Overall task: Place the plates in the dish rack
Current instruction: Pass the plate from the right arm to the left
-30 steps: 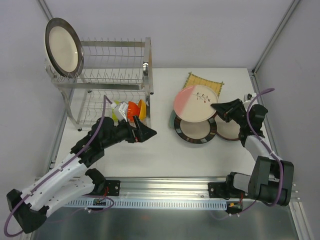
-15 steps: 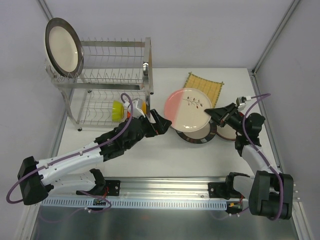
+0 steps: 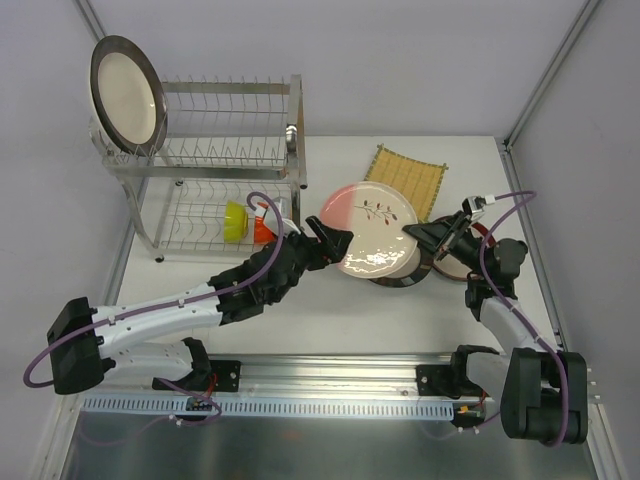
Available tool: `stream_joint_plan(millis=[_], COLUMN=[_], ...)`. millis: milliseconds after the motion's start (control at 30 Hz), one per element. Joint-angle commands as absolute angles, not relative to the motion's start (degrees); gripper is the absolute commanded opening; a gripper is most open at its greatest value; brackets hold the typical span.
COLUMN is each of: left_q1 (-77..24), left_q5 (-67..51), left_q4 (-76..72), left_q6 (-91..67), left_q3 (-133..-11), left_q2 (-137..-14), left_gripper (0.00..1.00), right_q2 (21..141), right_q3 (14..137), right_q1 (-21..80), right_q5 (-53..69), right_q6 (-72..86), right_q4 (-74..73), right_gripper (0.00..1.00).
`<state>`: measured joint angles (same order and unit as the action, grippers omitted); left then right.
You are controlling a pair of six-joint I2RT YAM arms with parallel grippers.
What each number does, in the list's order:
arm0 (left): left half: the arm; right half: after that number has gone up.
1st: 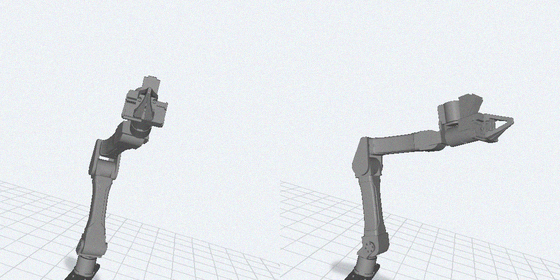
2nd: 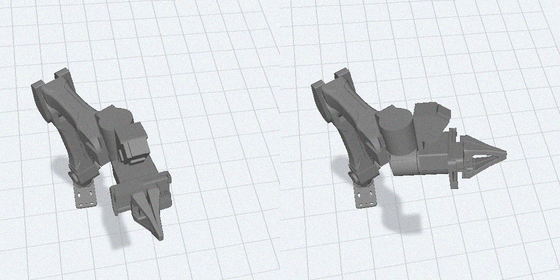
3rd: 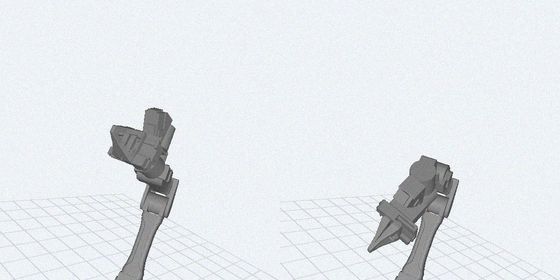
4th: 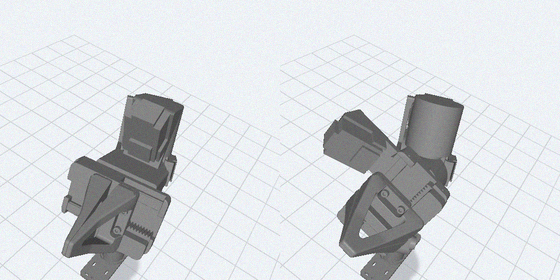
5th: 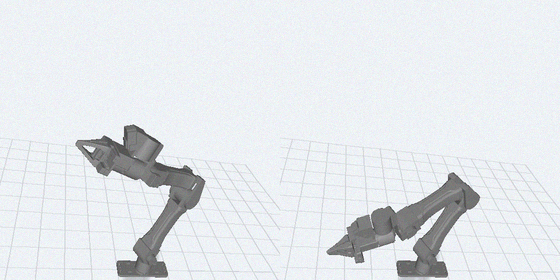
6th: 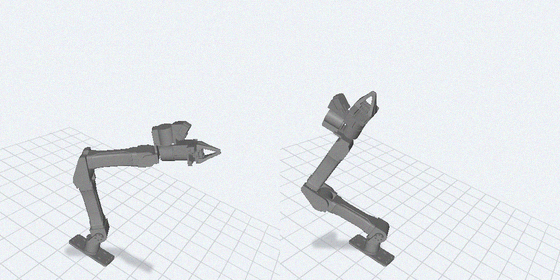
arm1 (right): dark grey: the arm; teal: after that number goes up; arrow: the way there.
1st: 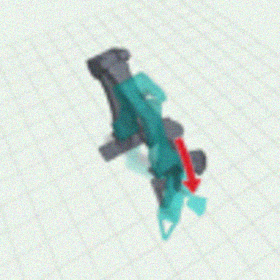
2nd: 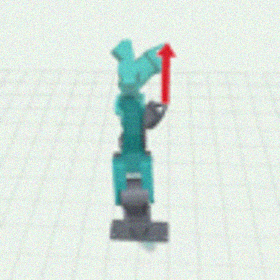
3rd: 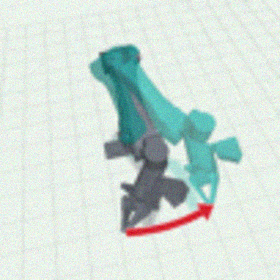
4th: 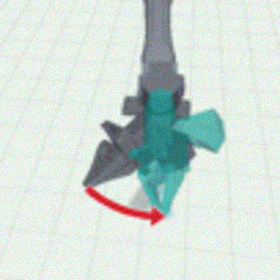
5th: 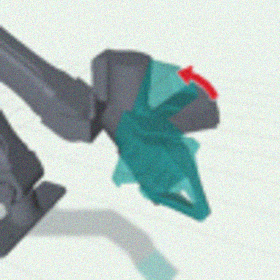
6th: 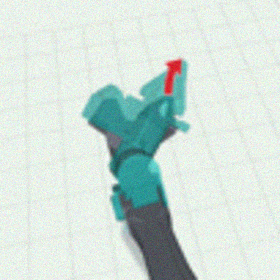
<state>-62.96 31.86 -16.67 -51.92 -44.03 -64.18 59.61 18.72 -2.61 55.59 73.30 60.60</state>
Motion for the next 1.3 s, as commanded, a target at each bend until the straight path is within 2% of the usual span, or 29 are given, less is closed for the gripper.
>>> stream_joint_plan(millis=[0,133,267,333,500,600,667,767,833,867,933,967,1067,1167,1267], left_q1=[-63.90,-64.16,-64.51,-64.86,-65.30,-65.48,-65.57,-65.65,-65.65,-65.65,-65.65,-65.65,-65.65,-65.65,-65.65], left_q5=[33.93,33.22,32.52,32.43,32.34,32.17,32.08,31.82,31.38,31.20,30.32,30.06,29.18,28.65,26.90], left_q4=[-21.88,-22.76,-24.34,-25.22,-26.10,-26.45,-26.72,-26.98,-27.07,-27.24,-27.42,-27.42,-27.42,-27.42,-27.33], left_q6=[-51.59,-51.33,-50.45,-49.75,-48.96,-48.78,-48.69,-48.43,-47.73,-46.85,-45.71,-44.31,-40.97,-37.54,-32.53], left_q3=[-44.65,-44.65,-44.39,-44.21,-43.51,-42.89,-42.54,-42.54,-42.71,-42.98,-43.59,-43.85,-44.82,-45.79,-46.49], left_q2=[-64.95,-65.48,-65.22,-64.87,-63.46,-62.49,-61.70,-60.82,-60.30,-60.12,-59.94,-59.94,-59.68,-59.33,-59.33], left_gripper=[0.74,0.67,0.55,0.46,0.27,0.11,0.04,0.00,0.00,0.00,0.00,0.00,0.00,0.00,0.00], right_q2=[58.62,60.55,62.66,62.75,60.39,57.58,55.99,52.48,50.63,50.36,50.54,50.62,50.45,50.10,50.01], right_q3=[19.51,19.07,18.63,18.37,18.37,19.16,20.03,21.00,22.50,22.85,22.76,22.85,23.72,24.87,25.66], right_q1=[-2.29,-2.20,-2.29,-2.29,-2.29,-2.29,-2.29,-2.20,-2.11,-2.02,-2.02,-2.02,-2.02,-2.02,-1.93], right_q5=[55.28,55.11,55.20,55.11,55.55,55.81,55.99,55.11,54.32,54.23,54.32,54.32,54.23,53.62,52.13], right_q6=[79.71,82.87,83.94,82.89,76.92,70.42,64.01,54.98,49.25,48.44,47.55,47.29,44.58,41.50,39.03], right_q4=[74.35,79.00,82.35,82.18,73.49,64.71,55.84,43.10,34.25,32.71,31.56,31.12,26.83,22.08,16.56], right_gripper=[0.01,0.01,0.01,0.01,0.01,0.01,0.04,0.13,0.24,0.34,0.46,0.59,0.75,0.86,0.93])
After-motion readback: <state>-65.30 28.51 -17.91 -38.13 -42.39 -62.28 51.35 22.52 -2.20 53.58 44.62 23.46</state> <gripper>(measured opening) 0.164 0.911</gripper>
